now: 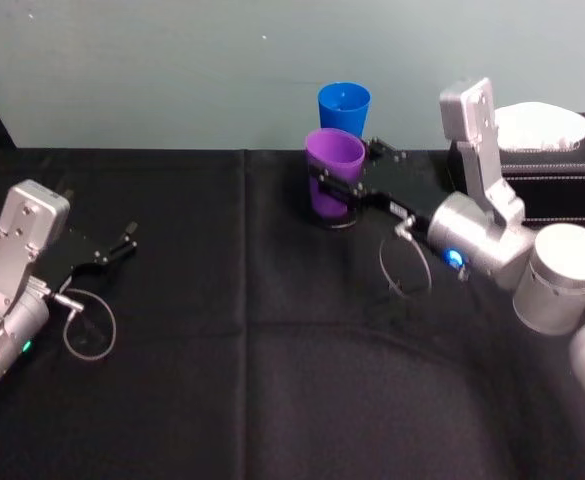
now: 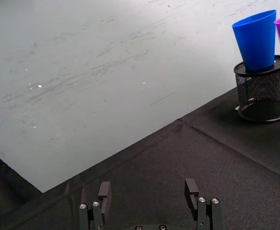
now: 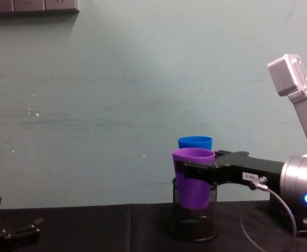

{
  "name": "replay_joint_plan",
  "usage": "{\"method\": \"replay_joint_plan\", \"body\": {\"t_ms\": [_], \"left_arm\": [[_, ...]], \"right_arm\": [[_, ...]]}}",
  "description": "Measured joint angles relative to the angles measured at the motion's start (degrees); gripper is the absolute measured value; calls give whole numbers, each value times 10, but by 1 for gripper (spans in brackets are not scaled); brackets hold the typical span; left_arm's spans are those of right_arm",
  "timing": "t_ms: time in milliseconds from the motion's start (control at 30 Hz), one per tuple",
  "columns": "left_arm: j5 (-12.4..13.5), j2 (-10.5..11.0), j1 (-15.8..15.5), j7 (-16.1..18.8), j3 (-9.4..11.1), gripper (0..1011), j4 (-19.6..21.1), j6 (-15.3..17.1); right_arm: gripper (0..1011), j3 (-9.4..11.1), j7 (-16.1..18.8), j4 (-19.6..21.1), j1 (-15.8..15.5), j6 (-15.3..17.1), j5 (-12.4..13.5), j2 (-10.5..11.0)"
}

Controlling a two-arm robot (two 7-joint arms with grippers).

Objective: Pick up one cup with a gripper and tap it against the other cup.

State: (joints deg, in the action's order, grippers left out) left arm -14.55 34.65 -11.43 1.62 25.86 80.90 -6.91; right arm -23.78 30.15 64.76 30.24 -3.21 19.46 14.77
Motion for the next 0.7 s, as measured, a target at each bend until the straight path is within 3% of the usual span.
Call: {"method": "replay_joint_plan", "body": {"t_ms": [400,700], "left_arm": [[0,0,0,0,0,1005,0,0],[0,0,0,0,0,1005,0,0]], "right_arm": [[729,2,1,111,-86,2,15,54],[729,7,-2,165,-134,-10,19,84]]}}
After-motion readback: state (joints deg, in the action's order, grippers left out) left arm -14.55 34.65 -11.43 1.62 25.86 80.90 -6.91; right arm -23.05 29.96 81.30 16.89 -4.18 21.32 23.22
